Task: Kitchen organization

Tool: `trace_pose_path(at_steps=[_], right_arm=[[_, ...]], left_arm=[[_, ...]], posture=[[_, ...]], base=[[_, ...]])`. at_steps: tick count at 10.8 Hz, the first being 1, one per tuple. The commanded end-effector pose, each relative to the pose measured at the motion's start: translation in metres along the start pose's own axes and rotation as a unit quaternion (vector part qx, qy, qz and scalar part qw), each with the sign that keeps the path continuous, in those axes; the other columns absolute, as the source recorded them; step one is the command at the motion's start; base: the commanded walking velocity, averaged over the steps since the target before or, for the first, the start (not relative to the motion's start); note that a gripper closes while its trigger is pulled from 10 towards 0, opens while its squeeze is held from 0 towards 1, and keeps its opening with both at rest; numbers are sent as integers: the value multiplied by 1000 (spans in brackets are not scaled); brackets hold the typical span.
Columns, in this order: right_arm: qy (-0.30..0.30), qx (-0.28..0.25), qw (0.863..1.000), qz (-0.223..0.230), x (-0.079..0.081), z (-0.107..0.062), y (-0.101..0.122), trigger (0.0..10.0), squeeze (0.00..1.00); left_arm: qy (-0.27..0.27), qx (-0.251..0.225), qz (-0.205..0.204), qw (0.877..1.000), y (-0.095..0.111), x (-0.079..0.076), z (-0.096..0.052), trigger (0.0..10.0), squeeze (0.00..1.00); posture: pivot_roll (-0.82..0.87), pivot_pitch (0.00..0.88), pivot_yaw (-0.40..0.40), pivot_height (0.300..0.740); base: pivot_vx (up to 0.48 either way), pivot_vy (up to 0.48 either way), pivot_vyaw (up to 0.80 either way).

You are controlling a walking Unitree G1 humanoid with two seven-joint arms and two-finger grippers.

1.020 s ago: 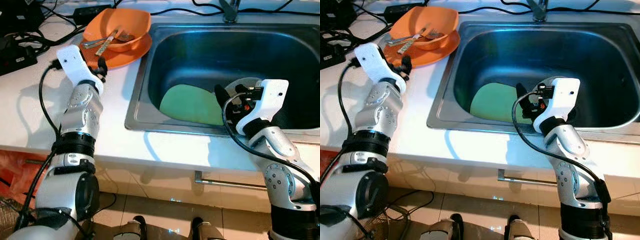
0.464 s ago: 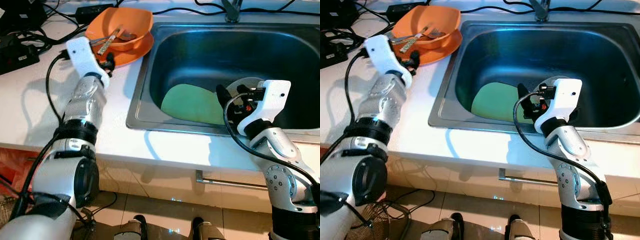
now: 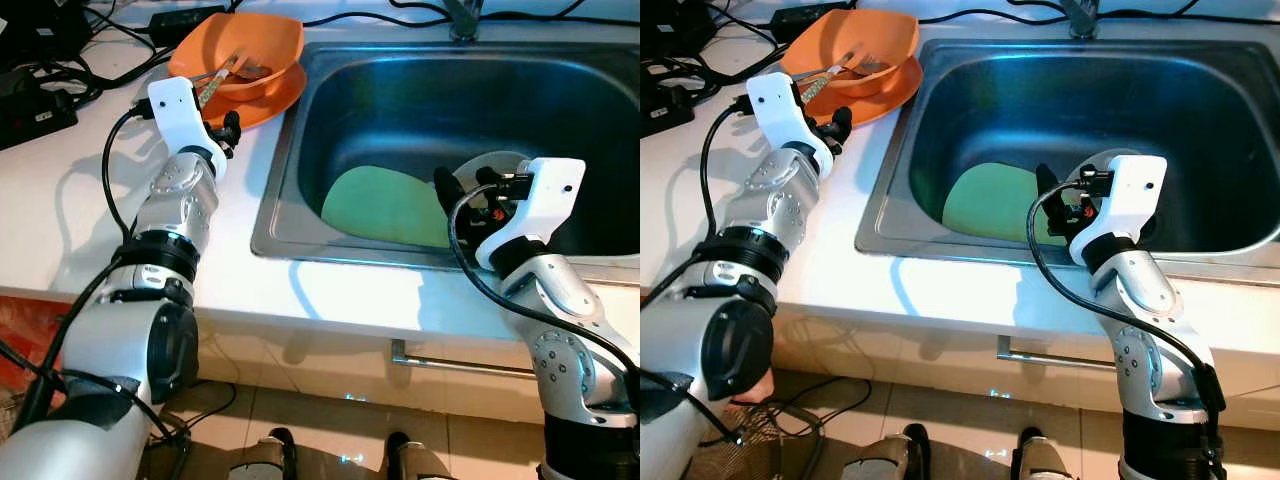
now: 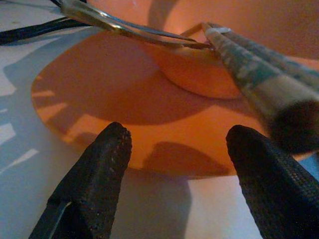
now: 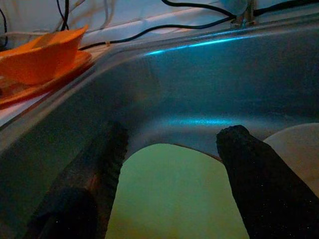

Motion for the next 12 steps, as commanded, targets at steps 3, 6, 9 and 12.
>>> trace_pose_path(at_steps=[3, 6, 9, 12], right_arm=[[-8, 24, 1000, 8, 0, -7, -11, 10000, 0], [-11, 28, 999, 10, 2, -9, -13, 10000, 0], [-15, 30, 999, 11, 1, -11, -13, 10000, 0], [-17, 33, 999, 12, 1, -14, -14, 10000, 0]], left_arm=[[-5, 21, 53, 998, 7, 4, 3, 10000, 0], [-13, 32, 89, 995, 15, 3, 5, 10000, 0], [-22, 73, 106, 991, 0, 2, 4, 10000, 0], [-42, 127, 130, 982, -21, -4, 1, 10000, 0]], posture=[[-48, 259, 150, 740], [-55, 262, 155, 740], [-57, 266, 162, 740], [-70, 275, 167, 740]], base=[[0, 0, 0], [0, 0, 0], [0, 0, 0], [0, 0, 0]])
Point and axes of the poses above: a point about 5 cm out from each wrist's last joint towards the gripper, its own z axis pointing out of the wrist towards the gripper, its own y axis along the axis of the wrist's last joint, x = y × z, the point moved 1 cm from there along z, pointing out of the wrist towards the gripper, and after that the axes turned 8 degrees about -z, right-handed, at the moved point
